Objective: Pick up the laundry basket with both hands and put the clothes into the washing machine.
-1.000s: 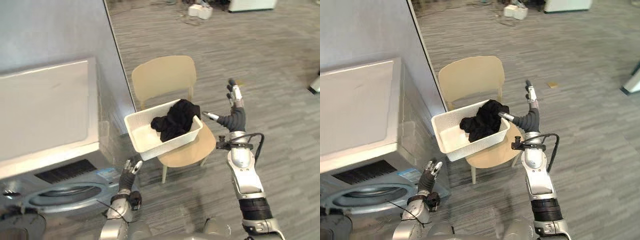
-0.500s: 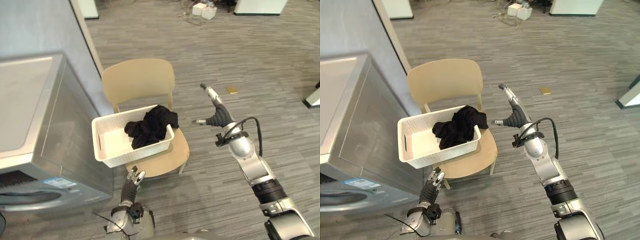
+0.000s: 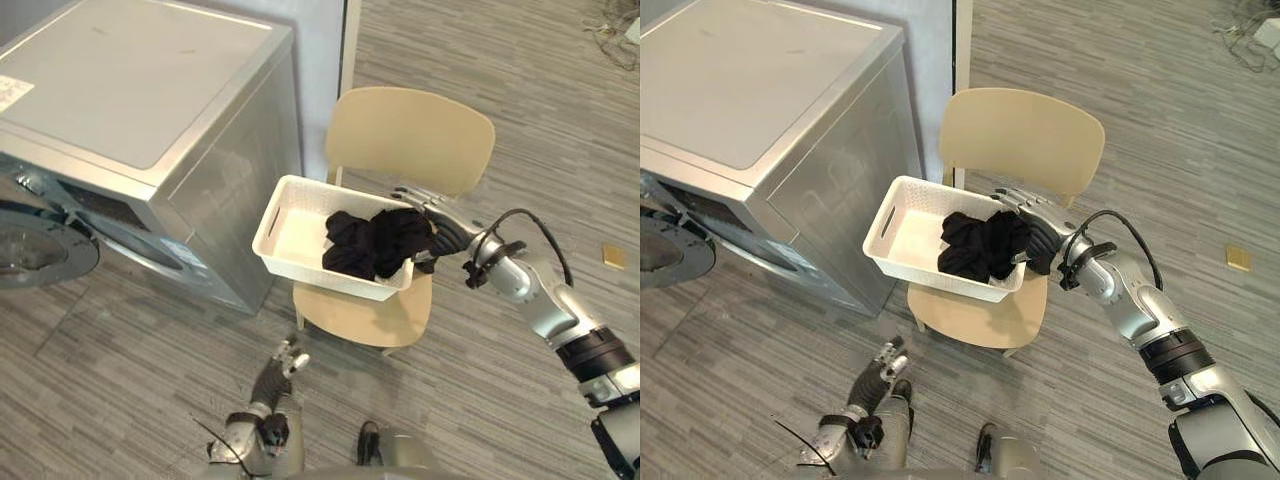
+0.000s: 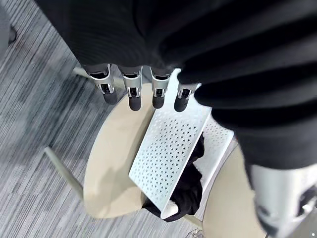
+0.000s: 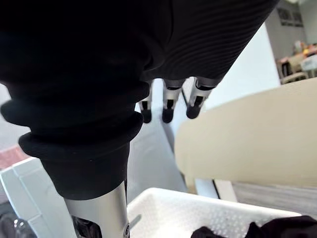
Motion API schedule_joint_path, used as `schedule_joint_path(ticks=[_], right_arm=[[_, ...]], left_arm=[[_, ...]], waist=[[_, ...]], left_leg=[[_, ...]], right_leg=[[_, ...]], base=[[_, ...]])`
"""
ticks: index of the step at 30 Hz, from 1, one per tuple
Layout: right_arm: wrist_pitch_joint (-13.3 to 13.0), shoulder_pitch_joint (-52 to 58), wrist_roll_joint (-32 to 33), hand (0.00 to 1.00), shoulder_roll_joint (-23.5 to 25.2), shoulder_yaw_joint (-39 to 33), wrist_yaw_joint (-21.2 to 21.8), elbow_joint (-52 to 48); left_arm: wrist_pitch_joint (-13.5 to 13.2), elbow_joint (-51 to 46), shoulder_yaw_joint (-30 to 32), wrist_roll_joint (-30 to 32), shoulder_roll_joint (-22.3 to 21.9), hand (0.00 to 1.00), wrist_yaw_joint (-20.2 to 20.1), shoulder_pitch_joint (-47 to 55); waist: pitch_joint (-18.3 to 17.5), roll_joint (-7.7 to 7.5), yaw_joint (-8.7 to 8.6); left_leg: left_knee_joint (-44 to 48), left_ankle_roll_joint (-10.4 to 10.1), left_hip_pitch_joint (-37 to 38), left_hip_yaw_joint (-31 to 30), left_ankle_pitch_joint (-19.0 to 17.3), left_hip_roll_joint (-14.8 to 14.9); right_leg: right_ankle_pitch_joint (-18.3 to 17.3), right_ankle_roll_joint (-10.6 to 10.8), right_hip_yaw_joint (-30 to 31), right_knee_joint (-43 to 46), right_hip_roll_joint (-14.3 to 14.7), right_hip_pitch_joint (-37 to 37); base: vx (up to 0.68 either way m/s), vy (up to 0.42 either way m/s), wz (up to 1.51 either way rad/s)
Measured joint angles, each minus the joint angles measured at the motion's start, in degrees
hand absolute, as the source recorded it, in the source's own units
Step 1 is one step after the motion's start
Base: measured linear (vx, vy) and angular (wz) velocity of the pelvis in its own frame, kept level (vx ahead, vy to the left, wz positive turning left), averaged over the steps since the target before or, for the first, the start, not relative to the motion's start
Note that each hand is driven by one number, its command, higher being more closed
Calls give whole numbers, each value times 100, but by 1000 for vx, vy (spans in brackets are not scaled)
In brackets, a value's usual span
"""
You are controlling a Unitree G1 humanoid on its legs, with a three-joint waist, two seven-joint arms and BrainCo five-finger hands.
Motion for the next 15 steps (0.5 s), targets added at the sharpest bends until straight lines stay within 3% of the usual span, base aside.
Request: schedule_joint_path(ticks=[1, 4, 8, 15], right_arm=[[-1, -67, -4, 0, -42, 67, 14, 0], [19, -239, -53, 0, -46, 208, 66, 27], [36, -863, -242, 0, -28, 453, 126, 637], [126, -3004, -581, 0, -91, 1258, 80, 2089]], left_arm=[[7, -56, -32, -5, -4, 0, -51, -6], [9, -197, -36, -98, 45, 0, -59, -77], [-7, -409, 17, -104, 287, 0, -166, -196], [-147, -802, 316, -296, 425, 0, -148, -161]], waist=[[65, 48, 4], [500, 107, 90], [752, 160, 183], [1161, 142, 511]], left_leg=[[122, 57, -156, 293, 36, 87], [222, 94, -413, 409, 18, 41], [185, 339, -953, 288, 266, -323], [26, 411, -1642, 223, 568, -333]], right_leg=[[0, 0, -24, 21, -12, -144], [77, 39, -26, -25, -92, -302], [139, 139, -342, -23, -446, -713], [522, 134, -483, -403, -403, -1263]], base=[[-66, 42, 7], [-63, 121, -1], [-39, 167, 39], [-50, 66, 6]])
